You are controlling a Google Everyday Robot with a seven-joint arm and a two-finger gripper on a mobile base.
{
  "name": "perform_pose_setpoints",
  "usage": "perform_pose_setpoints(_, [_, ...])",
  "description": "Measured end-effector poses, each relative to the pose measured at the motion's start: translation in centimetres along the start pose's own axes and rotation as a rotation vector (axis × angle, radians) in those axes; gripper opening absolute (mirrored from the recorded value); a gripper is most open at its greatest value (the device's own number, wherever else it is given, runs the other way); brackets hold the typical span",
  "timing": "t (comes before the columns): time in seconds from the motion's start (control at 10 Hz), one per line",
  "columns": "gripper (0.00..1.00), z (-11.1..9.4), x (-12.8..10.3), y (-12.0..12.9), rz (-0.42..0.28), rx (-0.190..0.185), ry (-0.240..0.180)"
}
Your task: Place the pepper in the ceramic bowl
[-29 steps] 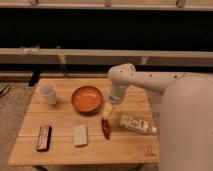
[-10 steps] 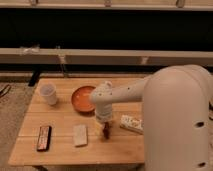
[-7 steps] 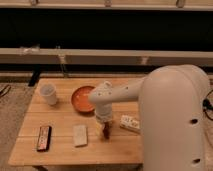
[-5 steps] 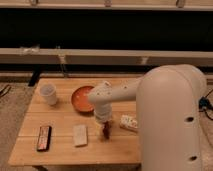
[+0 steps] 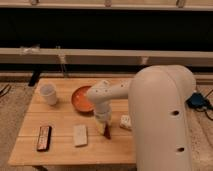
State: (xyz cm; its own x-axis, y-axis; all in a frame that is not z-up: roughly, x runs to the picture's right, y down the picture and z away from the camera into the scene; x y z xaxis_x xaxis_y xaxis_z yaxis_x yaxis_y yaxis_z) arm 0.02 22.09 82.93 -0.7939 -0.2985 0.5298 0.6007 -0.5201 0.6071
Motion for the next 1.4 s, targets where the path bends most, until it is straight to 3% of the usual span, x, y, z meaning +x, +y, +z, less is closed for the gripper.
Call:
perform_pose_setpoints(0.1, [0.07,-0.3,-0.2,0.3,0.011,0.022,0.008])
perform_pose_setpoints(0.2, [0.02,-0.8,-0.5,0.8,0.022,0.036,0.021])
perform_pose_setpoints(0.3, [0.00,-1.9,-0.9,1.3,0.034,0.049,0.043])
perform_pose_setpoints(0.5, [0.00,-6.0,-2.1,1.8,0.042,0.070,0.126])
perform_pose_setpoints(0.8, [0.00,-11.6,-3.0,2.6,0.021,0.062,0.236])
perform_pose_setpoints(1.1, [0.00,-15.0,0.5,3.7,-0.031,0.037,0.318])
perform_pose_setpoints(1.4, [0.00,-15.3,6.2,4.1,-0.112,0.007,0.350])
